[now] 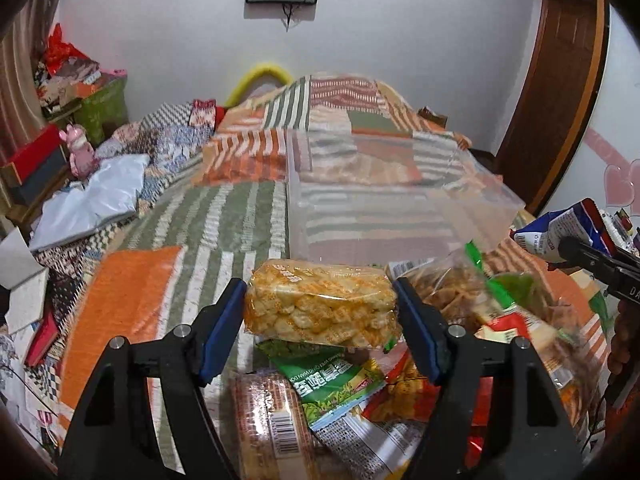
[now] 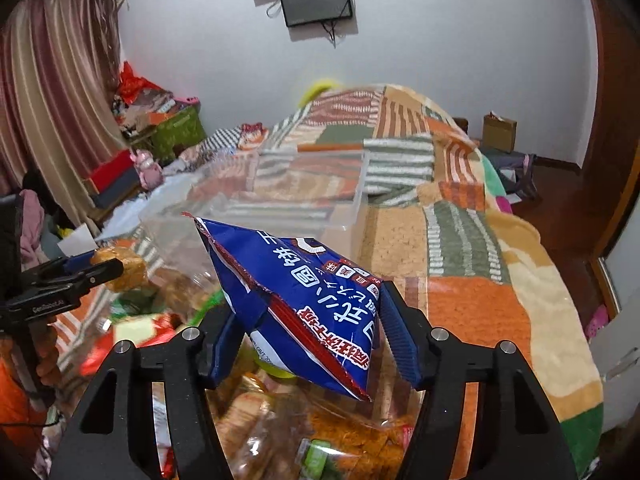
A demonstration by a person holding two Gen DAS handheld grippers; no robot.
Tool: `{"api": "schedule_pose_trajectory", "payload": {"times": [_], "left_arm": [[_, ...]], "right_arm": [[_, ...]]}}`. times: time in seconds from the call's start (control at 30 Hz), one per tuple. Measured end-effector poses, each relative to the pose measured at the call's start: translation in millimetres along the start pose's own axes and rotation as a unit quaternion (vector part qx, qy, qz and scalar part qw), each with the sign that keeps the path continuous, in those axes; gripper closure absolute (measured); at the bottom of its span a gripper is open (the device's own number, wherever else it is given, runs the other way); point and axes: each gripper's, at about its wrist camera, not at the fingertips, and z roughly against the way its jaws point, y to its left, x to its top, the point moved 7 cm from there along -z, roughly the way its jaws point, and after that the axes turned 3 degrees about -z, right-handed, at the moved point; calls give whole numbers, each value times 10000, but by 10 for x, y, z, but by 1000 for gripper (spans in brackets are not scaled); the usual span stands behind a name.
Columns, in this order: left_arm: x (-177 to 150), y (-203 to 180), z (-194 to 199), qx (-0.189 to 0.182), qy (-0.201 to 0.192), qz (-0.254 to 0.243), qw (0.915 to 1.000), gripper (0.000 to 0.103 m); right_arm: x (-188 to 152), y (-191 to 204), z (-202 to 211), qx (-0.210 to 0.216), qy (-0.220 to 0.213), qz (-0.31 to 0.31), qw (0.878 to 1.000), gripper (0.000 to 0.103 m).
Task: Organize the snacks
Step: 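Carry blue chip bag into clear box with right tool while left drops cracker pack in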
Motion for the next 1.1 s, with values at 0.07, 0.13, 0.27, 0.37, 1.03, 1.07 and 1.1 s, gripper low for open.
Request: {"api": "schedule_pose_trajectory", "payload": {"times": [0.07,0.13,0.27,0.37,1.03,1.07,1.1], "left_arm": [[67,-19,104,3,-148,-42,9999,30],[160,-41,177,2,-254,-86,9996,30],[363,-57,251,-104,-372,-39,9992,30],[512,-71,268,-175,-429,-25,9989,30],[1040,-238,-589,-322,254,-109,9991,30],[1053,-250,-654,-310,297,-135,9990,30],[1065,-274,-735,-279,347,-184,9988,30]], "right_arm": [[68,33,66,39,-114,13,9999,43],[143,65,110,42,-229,69,9997,43],[304,121,174,113,-435,76,9990,43],[430,142,189,100,-606,70,9981,43],[876,389,-574,201,-193,324,9991,43],[872,379,-653,223,-88,296,9993,43],[857,383,-692,244,-12,267,9993,43]]}}
